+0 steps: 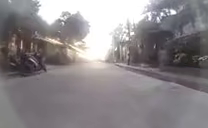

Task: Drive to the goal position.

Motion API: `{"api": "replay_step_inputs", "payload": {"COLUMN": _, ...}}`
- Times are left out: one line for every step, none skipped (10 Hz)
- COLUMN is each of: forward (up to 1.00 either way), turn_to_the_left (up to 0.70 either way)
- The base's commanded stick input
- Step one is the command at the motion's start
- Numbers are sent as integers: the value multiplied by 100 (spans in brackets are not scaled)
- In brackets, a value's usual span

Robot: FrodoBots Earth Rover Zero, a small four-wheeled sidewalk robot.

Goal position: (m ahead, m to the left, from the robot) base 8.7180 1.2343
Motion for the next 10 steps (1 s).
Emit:
{"api": "replay_step_inputs", "payload": {"forward": 100, "turn_to_the_left": -5}}
{"api": "replay_step_inputs", "payload": {"forward": 100, "turn_to_the_left": 1}}
{"api": "replay_step_inputs", "payload": {"forward": 100, "turn_to_the_left": 1}}
{"api": "replay_step_inputs", "payload": {"forward": 100, "turn_to_the_left": 1}}
{"api": "replay_step_inputs", "payload": {"forward": 100, "turn_to_the_left": 1}}
{"api": "replay_step_inputs", "payload": {"forward": 100, "turn_to_the_left": 1}}
{"api": "replay_step_inputs", "payload": {"forward": 100, "turn_to_the_left": 1}}
{"api": "replay_step_inputs", "payload": {"forward": 100, "turn_to_the_left": 1}}
{"api": "replay_step_inputs", "payload": {"forward": 100, "turn_to_the_left": 1}}
{"api": "replay_step_inputs", "payload": {"forward": 100, "turn_to_the_left": 1}}
